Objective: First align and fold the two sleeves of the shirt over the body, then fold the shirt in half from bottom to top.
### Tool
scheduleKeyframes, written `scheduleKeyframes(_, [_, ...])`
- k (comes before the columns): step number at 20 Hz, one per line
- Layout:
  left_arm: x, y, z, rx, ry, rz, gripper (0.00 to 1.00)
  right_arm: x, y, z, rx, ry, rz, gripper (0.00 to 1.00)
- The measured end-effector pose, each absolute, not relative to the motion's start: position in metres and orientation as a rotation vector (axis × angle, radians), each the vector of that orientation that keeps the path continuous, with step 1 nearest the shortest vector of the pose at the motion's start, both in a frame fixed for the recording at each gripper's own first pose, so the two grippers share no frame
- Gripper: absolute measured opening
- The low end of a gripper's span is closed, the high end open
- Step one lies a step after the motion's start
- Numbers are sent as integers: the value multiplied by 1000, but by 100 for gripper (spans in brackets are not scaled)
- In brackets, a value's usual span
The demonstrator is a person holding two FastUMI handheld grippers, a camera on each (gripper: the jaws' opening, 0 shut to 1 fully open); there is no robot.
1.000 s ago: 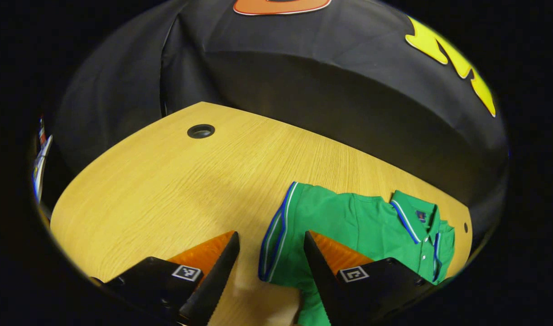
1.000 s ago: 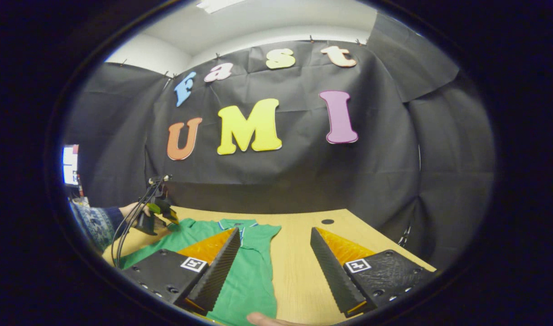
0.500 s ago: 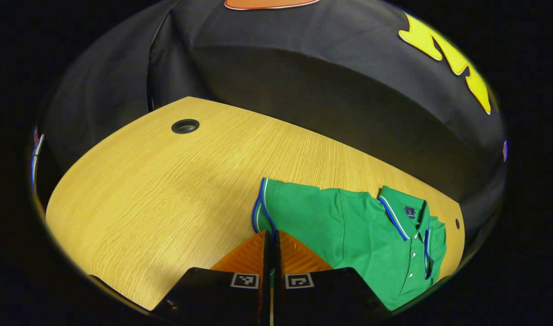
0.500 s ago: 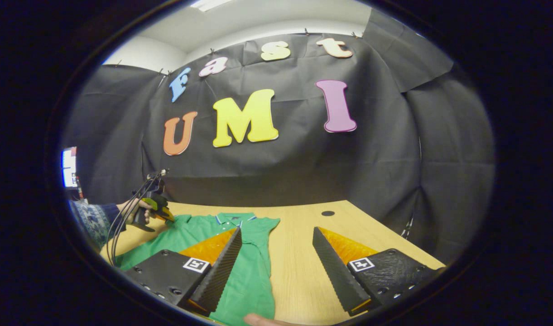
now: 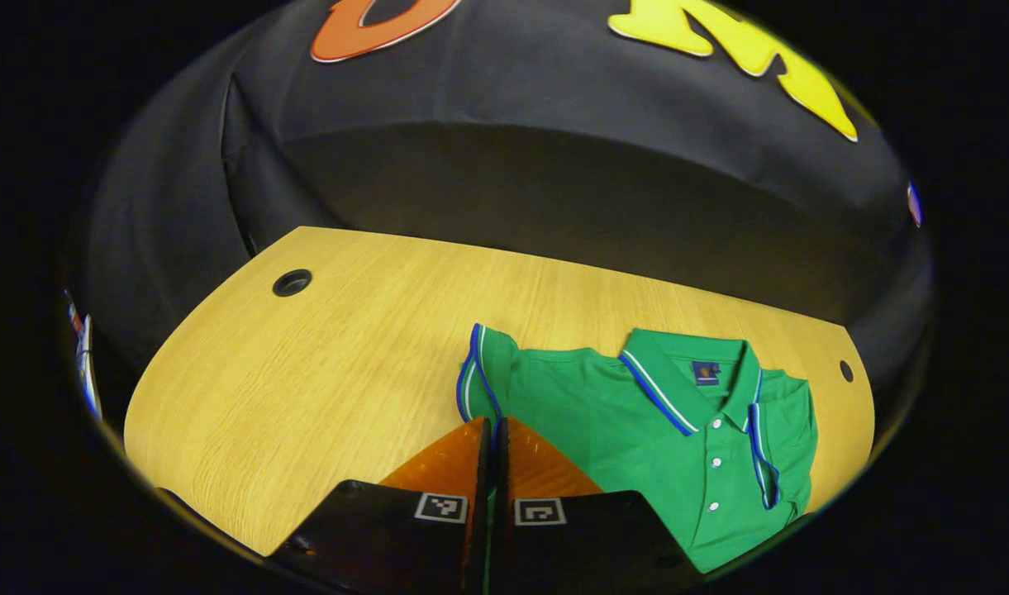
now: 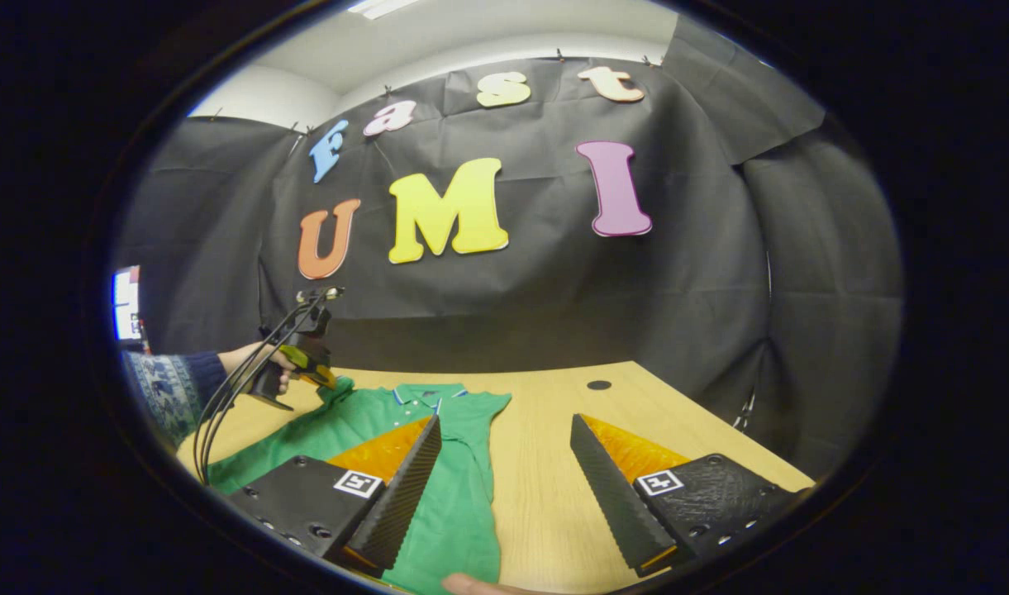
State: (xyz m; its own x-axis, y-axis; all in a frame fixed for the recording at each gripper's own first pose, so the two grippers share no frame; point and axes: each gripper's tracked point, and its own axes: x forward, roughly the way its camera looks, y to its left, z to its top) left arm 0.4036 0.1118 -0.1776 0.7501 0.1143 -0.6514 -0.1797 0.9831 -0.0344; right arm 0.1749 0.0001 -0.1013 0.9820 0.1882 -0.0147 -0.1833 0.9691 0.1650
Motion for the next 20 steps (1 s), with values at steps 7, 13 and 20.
scheduleKeyframes(7, [404,46,-161,-102,692,78,88,177,-9,-106,173,43,172,96])
scheduleKeyframes(13, [365,53,-121,-138,597,91,99,160,-9,-88,180,21,170,96])
scheduleKeyframes(20, [267,54,-68,-135,428,21,100,124,12,-66,154,52,155,95])
